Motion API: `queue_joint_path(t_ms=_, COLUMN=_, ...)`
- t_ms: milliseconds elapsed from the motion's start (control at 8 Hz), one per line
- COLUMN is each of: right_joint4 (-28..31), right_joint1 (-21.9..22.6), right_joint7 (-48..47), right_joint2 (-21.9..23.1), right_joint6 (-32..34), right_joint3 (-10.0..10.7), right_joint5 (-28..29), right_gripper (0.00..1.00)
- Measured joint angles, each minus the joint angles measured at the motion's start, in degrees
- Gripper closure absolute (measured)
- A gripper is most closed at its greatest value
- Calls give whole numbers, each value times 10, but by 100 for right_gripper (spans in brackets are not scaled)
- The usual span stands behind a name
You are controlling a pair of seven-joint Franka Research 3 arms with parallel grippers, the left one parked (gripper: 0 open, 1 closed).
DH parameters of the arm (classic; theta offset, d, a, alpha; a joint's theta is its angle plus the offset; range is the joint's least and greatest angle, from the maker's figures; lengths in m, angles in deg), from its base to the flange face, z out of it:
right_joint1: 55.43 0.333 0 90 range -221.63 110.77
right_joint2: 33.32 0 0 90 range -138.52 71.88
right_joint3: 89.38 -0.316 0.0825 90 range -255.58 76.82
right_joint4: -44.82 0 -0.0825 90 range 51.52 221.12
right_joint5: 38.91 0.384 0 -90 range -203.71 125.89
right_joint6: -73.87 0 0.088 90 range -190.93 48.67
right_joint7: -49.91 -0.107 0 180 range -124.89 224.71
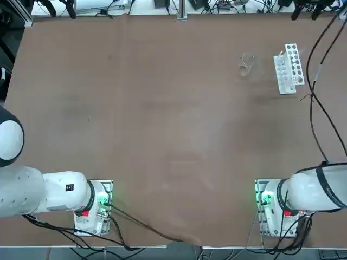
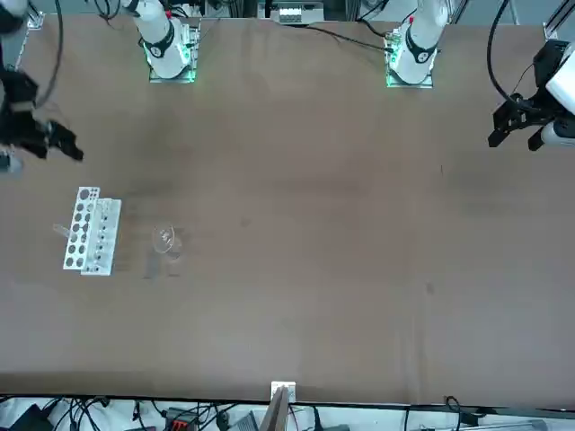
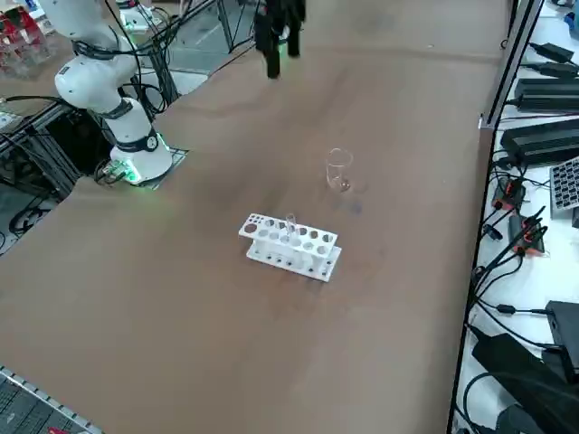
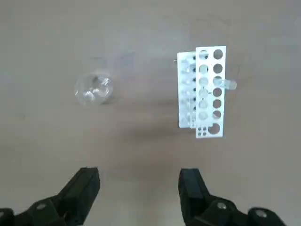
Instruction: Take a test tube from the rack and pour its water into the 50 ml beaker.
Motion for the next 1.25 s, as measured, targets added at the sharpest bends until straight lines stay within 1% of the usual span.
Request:
queue_joint_path(t_ms=125, right_joint4=0, right_joint1=-1, right_joint7=-34, right_joint2=-27, right_joint6=-28, right_joint3=2, right_joint5=-2, right_gripper=0)
queue_joint_path(t_ms=375, right_joint4=3, right_joint1=0, right_joint7=-126, right_joint2=-57, right_joint6=-71, right_joint3=3, right_joint5=-4, right_gripper=0)
queue_joint_path(t_ms=625, right_joint4=24, right_joint1=4, right_joint7=-219, right_joint2=-61, right_joint6=-107, right_joint3=2, right_joint5=-24, right_gripper=0)
queue_joint_path(t_ms=875, right_joint4=42, right_joint1=9, right_joint7=-304, right_joint2=-66, right_joint6=-128, right_joint3=1, right_joint5=-45, right_gripper=0)
queue_joint_path(t_ms=1000, right_joint4=45, right_joint1=13, right_joint7=-363, right_joint2=-73, right_joint6=-134, right_joint3=1, right_joint5=-70, right_gripper=0)
queue_joint_path(t_ms=1250, right_joint4=50, right_joint1=37, right_joint7=-534, right_joint2=-100, right_joint6=-146, right_joint3=0, right_joint5=-163, right_gripper=0)
